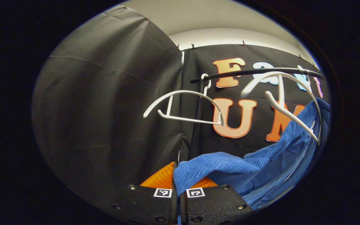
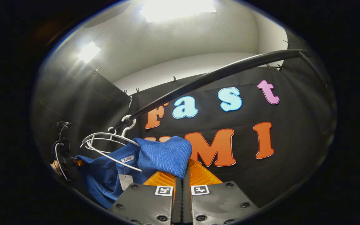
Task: Grasp the clothes on the hanger with both hands and then place them into the laundry hamper below.
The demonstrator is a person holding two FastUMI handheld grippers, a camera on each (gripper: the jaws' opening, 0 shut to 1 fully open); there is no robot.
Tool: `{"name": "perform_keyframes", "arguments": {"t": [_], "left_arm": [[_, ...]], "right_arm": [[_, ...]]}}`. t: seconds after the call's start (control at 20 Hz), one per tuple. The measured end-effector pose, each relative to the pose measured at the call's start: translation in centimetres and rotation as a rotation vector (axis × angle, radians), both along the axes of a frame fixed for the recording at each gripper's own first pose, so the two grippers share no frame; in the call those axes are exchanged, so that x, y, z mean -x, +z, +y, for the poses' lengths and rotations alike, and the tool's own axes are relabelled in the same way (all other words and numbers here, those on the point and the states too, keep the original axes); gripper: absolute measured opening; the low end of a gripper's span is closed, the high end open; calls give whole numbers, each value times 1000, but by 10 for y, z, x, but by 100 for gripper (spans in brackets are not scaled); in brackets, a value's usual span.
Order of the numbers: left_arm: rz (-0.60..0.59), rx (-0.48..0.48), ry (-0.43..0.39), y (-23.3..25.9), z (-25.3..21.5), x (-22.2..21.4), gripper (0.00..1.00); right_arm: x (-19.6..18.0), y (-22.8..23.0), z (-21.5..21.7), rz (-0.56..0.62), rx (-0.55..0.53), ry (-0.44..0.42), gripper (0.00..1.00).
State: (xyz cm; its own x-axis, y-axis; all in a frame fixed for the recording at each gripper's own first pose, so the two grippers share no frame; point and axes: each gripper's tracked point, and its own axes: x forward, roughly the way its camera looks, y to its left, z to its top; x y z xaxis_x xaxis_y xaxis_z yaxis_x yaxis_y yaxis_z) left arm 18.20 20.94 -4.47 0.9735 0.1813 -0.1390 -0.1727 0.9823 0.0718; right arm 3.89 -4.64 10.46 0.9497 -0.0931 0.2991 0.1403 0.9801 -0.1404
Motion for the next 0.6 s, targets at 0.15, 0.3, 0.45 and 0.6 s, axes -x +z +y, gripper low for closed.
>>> {"name": "perform_keyframes", "arguments": {"t": [0.15, 0.3, 0.45, 0.6], "left_arm": [[-6, -25, -15, -7, -11, 16, 4], [-23, -79, -39, -3, -23, 26, 4], [-25, -104, -85, -2, -42, 31, 4], [-7, -108, -123, -13, -62, 33, 5]], "right_arm": [[-6, 7, -17, -25, 20, -84, 7], [-15, 12, -33, -39, 8, -141, 8], [-21, 8, -54, -32, -8, -183, 8], [-24, 0, -73, -22, -5, -234, 8]]}}
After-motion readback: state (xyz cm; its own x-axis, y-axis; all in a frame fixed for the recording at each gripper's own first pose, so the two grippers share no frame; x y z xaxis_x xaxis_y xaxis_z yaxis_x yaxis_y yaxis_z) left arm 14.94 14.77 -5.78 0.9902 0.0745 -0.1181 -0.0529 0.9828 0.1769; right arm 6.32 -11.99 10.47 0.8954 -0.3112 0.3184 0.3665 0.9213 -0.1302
